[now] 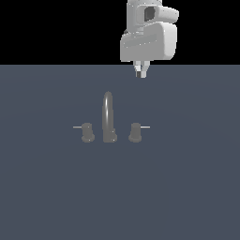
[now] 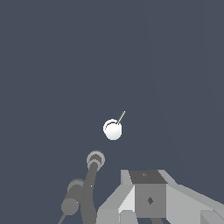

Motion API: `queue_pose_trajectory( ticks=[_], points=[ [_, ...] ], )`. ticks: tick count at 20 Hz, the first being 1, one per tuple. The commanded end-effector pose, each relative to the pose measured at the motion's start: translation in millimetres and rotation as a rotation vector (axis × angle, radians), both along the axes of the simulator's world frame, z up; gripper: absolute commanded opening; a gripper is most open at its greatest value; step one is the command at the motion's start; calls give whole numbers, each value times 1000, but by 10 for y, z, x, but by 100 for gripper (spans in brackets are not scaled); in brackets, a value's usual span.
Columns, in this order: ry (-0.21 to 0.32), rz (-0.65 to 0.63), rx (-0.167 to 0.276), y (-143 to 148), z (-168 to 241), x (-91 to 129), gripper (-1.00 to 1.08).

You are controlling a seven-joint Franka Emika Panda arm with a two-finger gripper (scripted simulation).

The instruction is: Turn on the faucet by rotating a designated handle.

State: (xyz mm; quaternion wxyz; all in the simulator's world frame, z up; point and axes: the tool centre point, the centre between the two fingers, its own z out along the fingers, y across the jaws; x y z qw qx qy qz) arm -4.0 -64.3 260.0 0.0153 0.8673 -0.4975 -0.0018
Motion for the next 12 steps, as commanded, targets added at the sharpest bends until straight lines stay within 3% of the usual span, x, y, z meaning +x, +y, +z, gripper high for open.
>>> queue_pose_trajectory(
  ticks=[1,12],
  points=[
    [-4,-69,0,-41,-231,110,-100],
    [-18,-356,8,-201,-1283,430,-100]
  ],
)
